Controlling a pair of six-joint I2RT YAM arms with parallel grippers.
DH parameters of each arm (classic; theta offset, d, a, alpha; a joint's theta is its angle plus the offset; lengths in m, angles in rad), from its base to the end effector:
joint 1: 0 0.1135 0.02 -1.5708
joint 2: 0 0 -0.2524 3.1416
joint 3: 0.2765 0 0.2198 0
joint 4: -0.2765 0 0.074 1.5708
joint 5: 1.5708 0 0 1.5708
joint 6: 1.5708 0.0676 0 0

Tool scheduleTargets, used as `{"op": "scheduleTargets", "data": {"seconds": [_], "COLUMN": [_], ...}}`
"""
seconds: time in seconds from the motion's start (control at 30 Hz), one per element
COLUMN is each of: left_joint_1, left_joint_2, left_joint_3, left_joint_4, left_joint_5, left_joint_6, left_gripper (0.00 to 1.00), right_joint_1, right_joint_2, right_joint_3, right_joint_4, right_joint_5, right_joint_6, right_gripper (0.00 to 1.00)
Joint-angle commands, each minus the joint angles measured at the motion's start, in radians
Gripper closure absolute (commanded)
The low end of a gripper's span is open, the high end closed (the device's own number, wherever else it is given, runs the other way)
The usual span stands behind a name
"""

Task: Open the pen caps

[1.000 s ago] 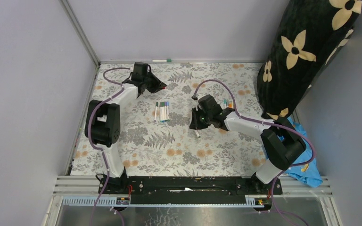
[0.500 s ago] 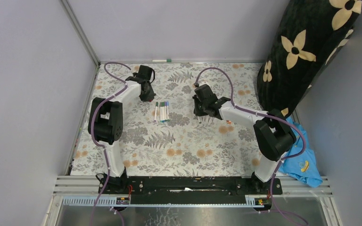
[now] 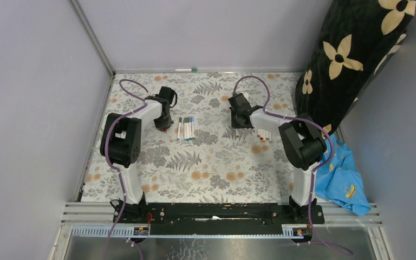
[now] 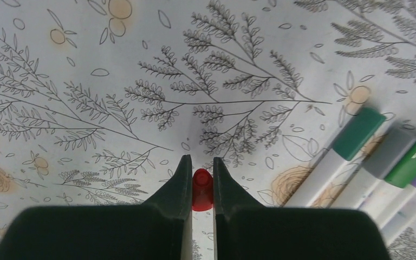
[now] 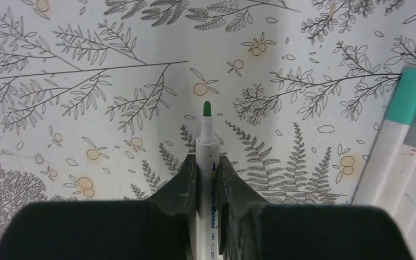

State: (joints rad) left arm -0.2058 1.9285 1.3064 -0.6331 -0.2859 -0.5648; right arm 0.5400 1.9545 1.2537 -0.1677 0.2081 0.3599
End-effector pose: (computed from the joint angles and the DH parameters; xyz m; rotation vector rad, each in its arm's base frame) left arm 0.3546 -0.0546 0.1435 -0.5503 2.6817 0.2014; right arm 0.3548 0.1964 0.1501 -0.1253 2.4170 0.1579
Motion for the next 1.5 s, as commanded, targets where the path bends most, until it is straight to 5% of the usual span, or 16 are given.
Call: {"op": "scheduleTargets", "data": {"seconds": [0.0, 0.4, 0.93, 1.47], "left_joint_1": [0.005, 0.006, 0.006, 0.008], "left_joint_2": [-0.018, -0.002, -0.01, -0.071], "left_joint_3": [-0.027, -0.056, -0.063, -0.038], "left_joint_4": [-0.005, 0.019, 0.023, 0.013], "left_joint_5": [-0.058, -0.036, -0.027, -0.01], "left_joint_6": [0.015, -0.009, -0.021, -0.036], "left_gripper": [0.98, 0.83, 0.4, 0.31], "right_joint_1": [-0.024, -0.037, -0.009, -0.004], "right_joint_2": [0.013, 0.053, 0.092, -0.033], "right_joint_3": [0.056, 0.091, 0.095, 0.055], "right_joint_4": [-0.007, -0.025, -0.011, -0.029], "right_joint_5": [0.049, -0.007, -0.045, 0.034], "right_joint_6": [-0.002, 0.029, 0.07, 0.033], "right_gripper": [0.98, 0.9, 0.72, 0.65]}}
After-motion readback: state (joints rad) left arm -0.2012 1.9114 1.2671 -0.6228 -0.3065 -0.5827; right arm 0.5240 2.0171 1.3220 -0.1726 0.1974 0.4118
